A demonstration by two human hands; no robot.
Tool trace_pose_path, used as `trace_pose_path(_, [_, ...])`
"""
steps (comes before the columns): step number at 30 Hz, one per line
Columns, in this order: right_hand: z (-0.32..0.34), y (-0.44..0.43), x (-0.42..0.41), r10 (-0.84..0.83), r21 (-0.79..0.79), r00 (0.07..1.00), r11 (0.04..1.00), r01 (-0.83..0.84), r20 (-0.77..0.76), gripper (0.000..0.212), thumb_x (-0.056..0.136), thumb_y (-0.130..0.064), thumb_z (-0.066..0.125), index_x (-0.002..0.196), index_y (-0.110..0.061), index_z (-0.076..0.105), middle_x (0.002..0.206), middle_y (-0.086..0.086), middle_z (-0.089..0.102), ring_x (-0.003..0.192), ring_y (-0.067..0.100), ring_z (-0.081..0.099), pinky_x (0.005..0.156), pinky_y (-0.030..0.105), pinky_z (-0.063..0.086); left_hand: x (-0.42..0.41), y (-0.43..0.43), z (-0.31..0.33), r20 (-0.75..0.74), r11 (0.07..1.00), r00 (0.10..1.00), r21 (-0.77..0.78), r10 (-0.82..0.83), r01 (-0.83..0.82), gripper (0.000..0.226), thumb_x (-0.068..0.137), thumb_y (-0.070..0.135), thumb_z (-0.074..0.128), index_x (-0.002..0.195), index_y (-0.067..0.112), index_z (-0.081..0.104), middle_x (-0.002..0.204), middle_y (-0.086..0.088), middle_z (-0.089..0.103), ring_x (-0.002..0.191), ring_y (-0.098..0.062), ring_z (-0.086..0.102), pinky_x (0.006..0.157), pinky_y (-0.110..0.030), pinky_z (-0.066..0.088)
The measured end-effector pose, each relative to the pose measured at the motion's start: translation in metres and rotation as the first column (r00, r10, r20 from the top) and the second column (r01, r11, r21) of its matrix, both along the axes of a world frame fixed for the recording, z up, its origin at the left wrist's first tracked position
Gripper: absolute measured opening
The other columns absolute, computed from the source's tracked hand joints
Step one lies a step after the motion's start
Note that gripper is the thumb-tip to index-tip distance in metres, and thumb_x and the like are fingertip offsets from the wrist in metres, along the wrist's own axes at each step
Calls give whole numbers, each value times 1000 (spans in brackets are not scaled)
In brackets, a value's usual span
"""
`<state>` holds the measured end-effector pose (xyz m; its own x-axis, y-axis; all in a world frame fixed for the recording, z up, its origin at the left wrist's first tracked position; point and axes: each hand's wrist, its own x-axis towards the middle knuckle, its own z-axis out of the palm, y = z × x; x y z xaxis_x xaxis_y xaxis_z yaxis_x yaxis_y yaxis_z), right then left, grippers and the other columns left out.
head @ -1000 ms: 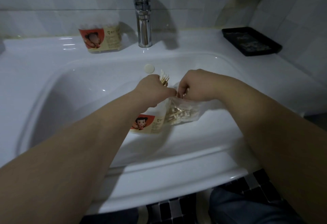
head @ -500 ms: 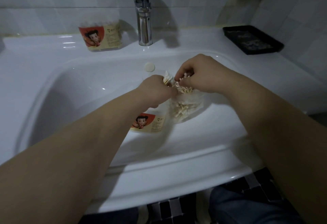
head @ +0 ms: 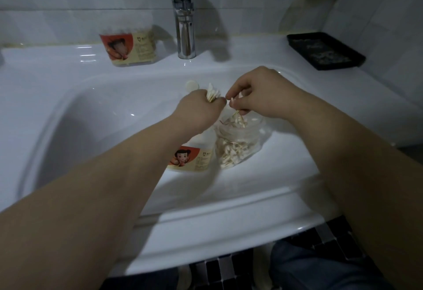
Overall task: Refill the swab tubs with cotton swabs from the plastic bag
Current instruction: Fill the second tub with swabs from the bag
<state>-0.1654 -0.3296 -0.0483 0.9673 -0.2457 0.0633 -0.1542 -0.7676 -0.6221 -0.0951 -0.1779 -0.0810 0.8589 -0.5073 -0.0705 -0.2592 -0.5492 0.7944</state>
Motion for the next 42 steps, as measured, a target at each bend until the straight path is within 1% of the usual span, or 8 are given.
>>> trace_pose_path(6, [3,-5,0,-46,70,997,997,41,65,12,86,-13,80,92,-23,77,68,-1,71,66,11,75,77,34,63,1,-2,0,-7,988,1000,-156,-12,11,25,99,38,55,95,17,68,88,2,72,59,-12,53,60,-30,45])
trace_pose_path(10, [4,-7,2,-79,140,990,988,62,121,15,85,-9,81,90,-23,76,65,0,68,66,14,76,69,24,58,-2,-2,-3,-68,985,994,-157,-89,78,27,98,37,60,94,13,72,79,-3,71,57,-15,50,50,-26,41])
trace_pose_path(14, [2,-8,5,-99,301,983,952,49,152,16,83,-3,80,89,-19,77,80,21,71,71,22,77,79,33,64,-4,-2,-5,-135,974,980,-193,-144,116,21,96,33,66,89,14,71,54,9,48,49,-10,43,45,-24,36])
trace_pose_path(17, [0,-6,6,-99,414,985,910,32,143,16,84,0,78,90,-14,76,83,23,72,74,26,76,80,33,63,-3,-1,-7,-165,969,975,-221,-152,113,16,94,29,69,94,14,71,57,7,55,47,-7,41,43,-23,34])
trace_pose_path(20, [0,-3,7,-131,482,983,874,54,128,16,83,4,77,90,-10,74,86,20,73,72,25,74,75,29,61,-3,-1,-5,-197,962,963,-236,-185,136,15,97,30,66,97,17,72,81,4,74,55,-9,43,47,-23,34])
trace_pose_path(26, [3,-8,7,-279,603,954,782,161,108,15,83,7,75,92,-4,73,96,19,71,73,24,73,68,23,60,-4,-2,-3,-249,967,954,-232,-166,107,15,101,23,59,99,17,73,77,5,71,57,-12,44,49,-24,33])
trace_pose_path(34, [-2,-7,7,-172,535,984,836,122,45,16,80,5,78,90,-7,76,86,19,74,77,28,77,74,28,61,-4,0,-2,-250,968,951,-215,-182,129,19,99,34,62,104,18,71,92,4,78,62,-12,46,49,-23,35])
trace_pose_path(42, [0,-9,7,-178,565,982,818,108,70,23,80,8,75,97,-7,73,92,20,74,81,27,77,74,27,61,-4,-1,0,-335,951,933,-308,-134,26,18,102,30,57,102,16,68,83,4,68,56,-9,44,44,-22,26])
